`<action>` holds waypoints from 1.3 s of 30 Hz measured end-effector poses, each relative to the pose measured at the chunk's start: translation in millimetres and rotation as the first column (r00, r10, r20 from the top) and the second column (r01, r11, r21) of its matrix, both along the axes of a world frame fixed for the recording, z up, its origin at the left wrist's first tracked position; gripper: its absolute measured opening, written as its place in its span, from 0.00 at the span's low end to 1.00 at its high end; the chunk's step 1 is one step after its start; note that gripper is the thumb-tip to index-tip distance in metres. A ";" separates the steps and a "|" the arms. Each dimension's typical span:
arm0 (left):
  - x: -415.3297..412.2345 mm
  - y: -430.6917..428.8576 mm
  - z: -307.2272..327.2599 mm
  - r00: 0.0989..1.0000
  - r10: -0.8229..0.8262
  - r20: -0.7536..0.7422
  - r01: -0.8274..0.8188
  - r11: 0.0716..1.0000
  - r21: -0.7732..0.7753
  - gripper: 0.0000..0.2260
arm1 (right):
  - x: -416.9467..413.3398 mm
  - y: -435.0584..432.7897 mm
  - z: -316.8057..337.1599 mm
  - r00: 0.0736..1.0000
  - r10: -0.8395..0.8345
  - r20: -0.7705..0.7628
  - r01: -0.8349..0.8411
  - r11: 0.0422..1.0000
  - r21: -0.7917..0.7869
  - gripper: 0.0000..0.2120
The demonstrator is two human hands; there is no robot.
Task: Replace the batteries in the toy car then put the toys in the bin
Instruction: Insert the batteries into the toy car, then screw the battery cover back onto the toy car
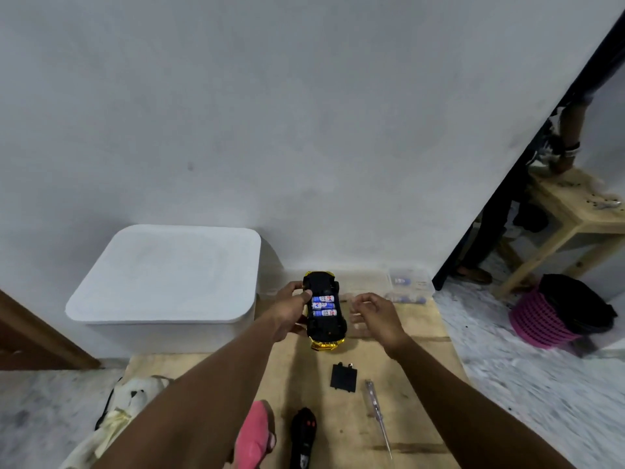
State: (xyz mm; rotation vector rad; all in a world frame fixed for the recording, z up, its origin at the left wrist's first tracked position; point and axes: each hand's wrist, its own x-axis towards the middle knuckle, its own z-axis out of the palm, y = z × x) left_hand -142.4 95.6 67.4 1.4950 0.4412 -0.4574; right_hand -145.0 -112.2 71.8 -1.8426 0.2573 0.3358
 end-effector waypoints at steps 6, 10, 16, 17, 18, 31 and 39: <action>-6.7 8.5 -23.2 0.999 -0.010 -0.054 0.012 0.999 0.036 0.14 | -31.5 -21.8 -78.8 0.925 0.356 -0.135 -0.368 0.742 -0.560 0.23; -9.7 13.4 -34.7 0.996 -0.017 -0.084 0.019 1.000 0.022 0.14 | -43.8 -20.2 -99.0 0.854 0.475 -0.213 -0.488 0.588 -0.645 0.33; -13.0 19.9 -41.5 0.994 -0.021 -0.107 0.024 0.999 0.031 0.14 | -42.0 -22.7 -114.2 0.834 0.533 -0.143 -0.480 0.573 -0.665 0.27; -13.2 20.6 -41.8 0.994 -0.020 -0.107 0.024 0.999 0.033 0.14 | -40.8 -23.3 -115.5 0.832 0.538 -0.134 -0.481 0.581 -0.657 0.26; -13.2 21.1 -41.9 0.994 -0.021 -0.106 0.025 0.999 0.034 0.13 | -39.3 -23.6 -116.3 0.830 0.544 -0.121 -0.482 0.592 -0.645 0.25; -15.5 22.3 -20.2 0.998 -0.027 -0.063 0.028 0.999 0.027 0.12 | -7.7 -38.7 -40.5 0.879 0.464 0.112 -0.390 0.834 -0.390 0.06; -15.0 8.2 34.7 0.999 -0.033 0.021 0.033 0.999 -0.002 0.10 | 17.0 -7.9 91.0 0.866 0.447 0.224 -0.390 0.885 -0.257 0.05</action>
